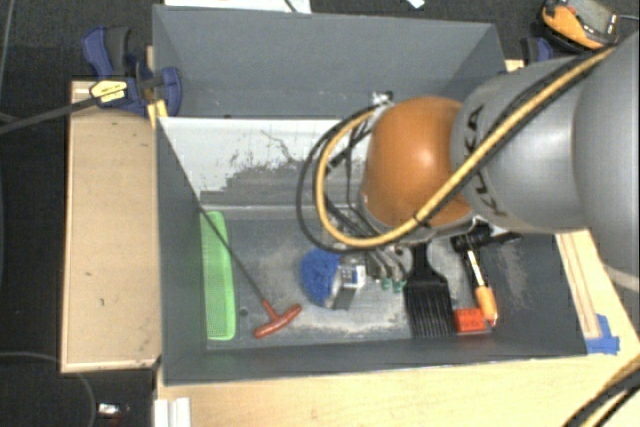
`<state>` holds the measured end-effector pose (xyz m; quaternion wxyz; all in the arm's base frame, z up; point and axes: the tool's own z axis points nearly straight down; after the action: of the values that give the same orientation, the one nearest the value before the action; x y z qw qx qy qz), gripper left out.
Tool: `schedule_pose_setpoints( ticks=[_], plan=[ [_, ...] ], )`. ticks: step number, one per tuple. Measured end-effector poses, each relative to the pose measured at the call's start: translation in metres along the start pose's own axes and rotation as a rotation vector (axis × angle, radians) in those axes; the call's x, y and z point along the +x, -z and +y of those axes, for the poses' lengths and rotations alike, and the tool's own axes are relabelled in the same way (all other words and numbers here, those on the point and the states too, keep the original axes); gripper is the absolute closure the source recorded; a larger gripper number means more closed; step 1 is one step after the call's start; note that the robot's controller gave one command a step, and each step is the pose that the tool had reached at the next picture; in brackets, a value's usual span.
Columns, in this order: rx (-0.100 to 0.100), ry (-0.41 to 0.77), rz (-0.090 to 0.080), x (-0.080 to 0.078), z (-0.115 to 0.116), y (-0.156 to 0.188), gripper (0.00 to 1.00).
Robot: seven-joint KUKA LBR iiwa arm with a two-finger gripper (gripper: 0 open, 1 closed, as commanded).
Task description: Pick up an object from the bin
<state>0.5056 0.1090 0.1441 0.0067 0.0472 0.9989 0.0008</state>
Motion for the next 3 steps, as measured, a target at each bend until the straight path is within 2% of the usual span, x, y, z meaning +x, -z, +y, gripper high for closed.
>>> schedule_pose_setpoints(
  ticks=[1,2,3],
  plan=[
    [0.0,-0.14,0.008,0.003,0.02,-0.034,0.0],
    [-0.001,-0.107,-0.003,-0.003,-0.008,-0.076,0.0],
    [-0.004,-0.218,0.003,0.005,-0.019,-0.074,1.0]
  ],
)
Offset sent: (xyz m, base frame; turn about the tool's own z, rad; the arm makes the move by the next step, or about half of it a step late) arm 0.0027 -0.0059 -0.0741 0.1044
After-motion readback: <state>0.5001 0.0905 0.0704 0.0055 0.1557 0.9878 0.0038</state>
